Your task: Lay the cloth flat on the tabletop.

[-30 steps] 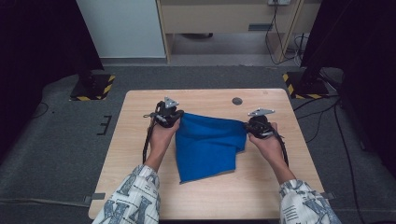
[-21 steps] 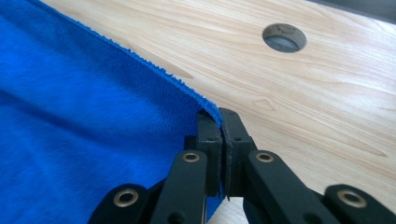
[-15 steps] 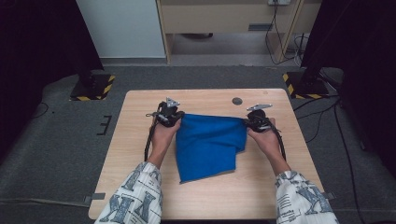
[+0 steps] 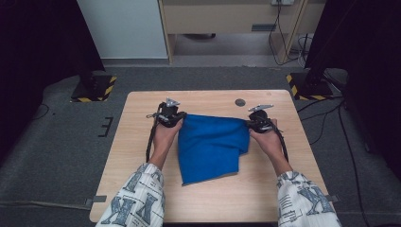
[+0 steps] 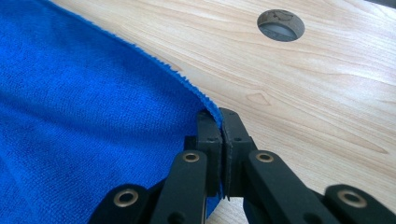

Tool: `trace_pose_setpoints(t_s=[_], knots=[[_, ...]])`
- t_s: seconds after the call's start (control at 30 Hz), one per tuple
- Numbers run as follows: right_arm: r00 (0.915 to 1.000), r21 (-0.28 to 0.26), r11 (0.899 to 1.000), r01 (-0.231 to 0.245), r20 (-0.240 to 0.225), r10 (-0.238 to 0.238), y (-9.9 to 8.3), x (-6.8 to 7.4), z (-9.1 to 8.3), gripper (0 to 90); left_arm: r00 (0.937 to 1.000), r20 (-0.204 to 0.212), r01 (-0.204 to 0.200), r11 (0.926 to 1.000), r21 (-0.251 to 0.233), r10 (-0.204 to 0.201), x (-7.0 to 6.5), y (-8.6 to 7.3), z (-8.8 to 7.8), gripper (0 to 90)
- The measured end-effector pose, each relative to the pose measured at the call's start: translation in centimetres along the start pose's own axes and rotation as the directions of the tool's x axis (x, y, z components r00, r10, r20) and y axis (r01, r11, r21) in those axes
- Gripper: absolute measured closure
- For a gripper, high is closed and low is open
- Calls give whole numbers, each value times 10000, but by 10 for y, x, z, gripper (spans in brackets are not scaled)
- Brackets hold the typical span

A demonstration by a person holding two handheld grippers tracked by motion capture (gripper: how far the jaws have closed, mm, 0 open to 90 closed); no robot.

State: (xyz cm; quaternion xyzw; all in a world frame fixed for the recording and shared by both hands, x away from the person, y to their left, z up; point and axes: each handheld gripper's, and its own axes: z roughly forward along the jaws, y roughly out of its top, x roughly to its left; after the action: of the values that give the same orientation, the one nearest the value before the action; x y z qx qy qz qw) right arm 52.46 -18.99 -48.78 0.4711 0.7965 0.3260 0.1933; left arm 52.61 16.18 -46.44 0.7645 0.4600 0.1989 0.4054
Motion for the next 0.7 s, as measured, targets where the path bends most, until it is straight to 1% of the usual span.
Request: trace_pose_setpoints(t_s=[0.03, 0.13, 0.17, 0.2, 0.23, 0.27, 0.37, 0.4, 0.43, 0.47, 0.5, 0.53, 0.57, 0.63, 0.67, 0.7], knots=[[10000, 0, 10000, 0, 0, 0, 0, 0, 0, 883, 9999, -7, 147, 9999, -5, -147, 0, 0, 0, 732], [9999, 176, 9998, 67, 126, -69, 0, -1, 4, 879, 9997, -129, 202, 9997, -159, -204, 1, 1, -3, 629], [9998, 301, 9995, 72, 171, -78, -1, -1, 7, 876, 9997, -37, 258, 9994, -239, -259, 1, 2, -6, 589], [9998, 301, 9995, 72, 171, -78, -1, -1, 7, 876, 9997, -38, 233, 9993, -300, -234, 0, 3, -7, 589], [9997, 366, 9993, 102, 219, -110, -1, -2, 9, 875, 9999, -109, 69, 9991, -425, -74, 0, 4, -12, 583], [9997, 366, 9993, 102, 219, -110, -1, -2, 9, 875, 9999, -109, 69, 9991, -425, -74, 0, 4, -12, 600], [9998, 413, 9991, 77, 186, -85, -1, -3, 10, 871, 9997, -195, -168, 9987, -489, 159, 0, 6, -21, 602], [9997, 438, 9990, 88, 223, -98, -1, -2, 11, 865, 9996, -180, -209, 9986, -488, 200, 0, 6, -23, 598], [9996, 523, 9986, 105, 259, -119, -1, -3, 11, 851, 9996, -242, -169, 9981, -598, 154, 1, 4, -29, 586], [9996, 523, 9986, 105, 259, -119, -1, -3, 11, 851, 9996, -242, -169, 9981, -598, 154, 1, 4, -29, 583], [9995, 559, 9984, 74, 314, -92, -2, -4, 12, 806, 9996, -275, -106, 9977, -673, 88, 2, 2, -35, 578], [9995, 559, 9984, 74, 314, -92, -2, -4, 12, 806, 9996, -275, -106, 9977, -673, 88, 2, 2, -35, 568], [9994, 552, 9984, 76, 324, -94, -2, -4, 13, 756, 9995, -305, -42, 9971, -763, 18, 2, 0, -38, 568], [9999, 470, 9988, -104, 137, 98, -2, -4, 14, 592, 9997, -239, 32, 9971, -760, -50, 3, -3, -42, 561], [9996, 395, 9991, -166, 219, 157, -2, -2, 13, 512, 9997, -261, -1, 9971, -758, -19, 3, -5, -44, 547], [9997, 270, 9995, -132, 196, 127, -2, -1, 12, 467, 9995, -325, -44, 9970, -773, 19, 3, -6, -46, 540]])
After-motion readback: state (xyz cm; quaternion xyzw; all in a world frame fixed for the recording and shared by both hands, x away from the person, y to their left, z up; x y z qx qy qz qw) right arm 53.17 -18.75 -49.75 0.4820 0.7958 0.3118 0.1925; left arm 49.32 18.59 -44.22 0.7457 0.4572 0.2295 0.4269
